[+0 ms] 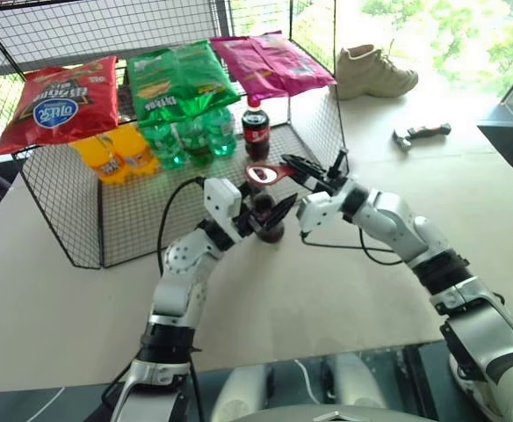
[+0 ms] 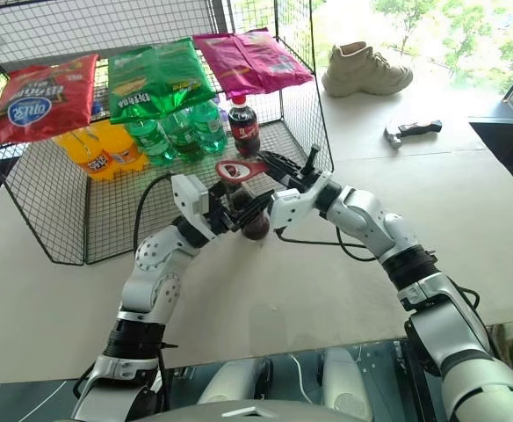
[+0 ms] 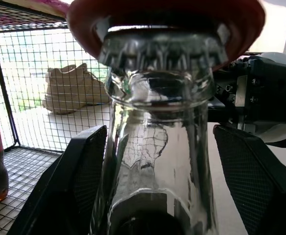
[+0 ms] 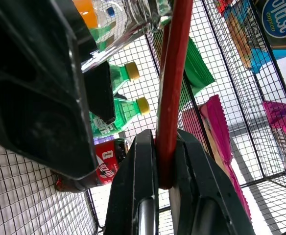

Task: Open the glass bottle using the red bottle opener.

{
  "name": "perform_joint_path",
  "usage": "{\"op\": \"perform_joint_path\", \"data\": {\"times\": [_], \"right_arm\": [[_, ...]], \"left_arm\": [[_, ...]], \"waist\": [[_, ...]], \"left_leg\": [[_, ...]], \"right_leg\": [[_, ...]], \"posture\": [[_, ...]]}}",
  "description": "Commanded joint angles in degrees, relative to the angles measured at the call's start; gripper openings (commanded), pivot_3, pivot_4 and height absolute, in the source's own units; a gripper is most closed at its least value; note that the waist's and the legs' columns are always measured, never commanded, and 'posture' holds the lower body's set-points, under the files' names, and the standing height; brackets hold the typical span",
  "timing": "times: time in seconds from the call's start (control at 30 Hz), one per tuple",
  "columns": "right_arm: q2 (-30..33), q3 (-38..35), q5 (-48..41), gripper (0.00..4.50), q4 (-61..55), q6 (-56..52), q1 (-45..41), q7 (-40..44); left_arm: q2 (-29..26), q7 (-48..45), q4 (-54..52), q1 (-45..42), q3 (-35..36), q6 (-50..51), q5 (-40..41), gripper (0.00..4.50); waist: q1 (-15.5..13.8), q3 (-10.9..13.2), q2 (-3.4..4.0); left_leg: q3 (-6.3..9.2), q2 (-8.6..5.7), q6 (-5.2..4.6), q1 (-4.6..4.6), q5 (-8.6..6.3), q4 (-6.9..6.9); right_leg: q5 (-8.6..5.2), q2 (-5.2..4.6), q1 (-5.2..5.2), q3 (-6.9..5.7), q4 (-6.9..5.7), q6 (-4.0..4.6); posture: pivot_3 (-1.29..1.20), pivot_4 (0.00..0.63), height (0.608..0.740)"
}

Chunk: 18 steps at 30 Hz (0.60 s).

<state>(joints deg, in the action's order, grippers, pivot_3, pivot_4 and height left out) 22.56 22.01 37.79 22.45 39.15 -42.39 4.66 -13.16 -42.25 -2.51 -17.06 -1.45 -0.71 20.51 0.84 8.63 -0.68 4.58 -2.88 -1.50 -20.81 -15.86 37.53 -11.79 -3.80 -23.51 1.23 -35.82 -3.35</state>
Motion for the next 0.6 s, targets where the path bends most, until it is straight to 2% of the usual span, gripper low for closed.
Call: {"op": "perform_joint_path", "data": {"times": [0.03, 0.07, 0.43, 0.6], "right_arm": [[0.67, 1.11, 1.11, 0.0, 0.88, -0.14, 0.09, 0.83], [0.67, 1.12, 1.1, 0.0, 0.95, -0.14, 0.09, 0.77], [0.06, 1.42, 0.48, 0.0, 1.2, -0.03, -0.05, 1.04], [-1.3, 2.5, -4.62, 0.0, 1.56, 0.99, 1.88, 5.62]], "left_arm": [[0.34, -0.85, -1.75, -0.31, -0.51, -0.94, 1.03, 2.32], [0.38, -0.87, -1.75, -0.29, -0.5, -0.99, 0.98, 2.2], [-0.31, -1.32, -0.54, 0.55, -1.59, -2.02, -1.21, 2.2], [0.12, -1.08, 0.37, -0.12, -1.57, -2.74, -1.36, 2.2]], "waist": [[0.01, 0.0, 0.0], [0.02, 0.0, 0.0], [0.07, 0.0, 0.0], [0.08, 0.0, 0.0]], "left_leg": [[0.0, 0.0, 0.0, 0.0, 0.0, -0.01], [-0.02, 0.0, 0.0, 0.02, 0.0, -0.05], [-0.06, 0.02, 0.01, 0.03, 0.0, -0.11], [-0.06, 0.02, 0.0, 0.04, 0.0, -0.11]], "right_leg": [[0.0, 0.0, 0.0, 0.0, 0.0, 0.0], [0.0, 0.0, -0.01, 0.01, 0.01, 0.0], [0.0, 0.01, -0.05, 0.05, 0.03, 0.0], [0.0, 0.01, -0.04, 0.05, 0.03, 0.0]], "posture": [[0.0, 0.15, 0.74], [0.0, 0.15, 0.74], [0.0, 0.15, 0.74], [0.0, 0.15, 0.74]]}}
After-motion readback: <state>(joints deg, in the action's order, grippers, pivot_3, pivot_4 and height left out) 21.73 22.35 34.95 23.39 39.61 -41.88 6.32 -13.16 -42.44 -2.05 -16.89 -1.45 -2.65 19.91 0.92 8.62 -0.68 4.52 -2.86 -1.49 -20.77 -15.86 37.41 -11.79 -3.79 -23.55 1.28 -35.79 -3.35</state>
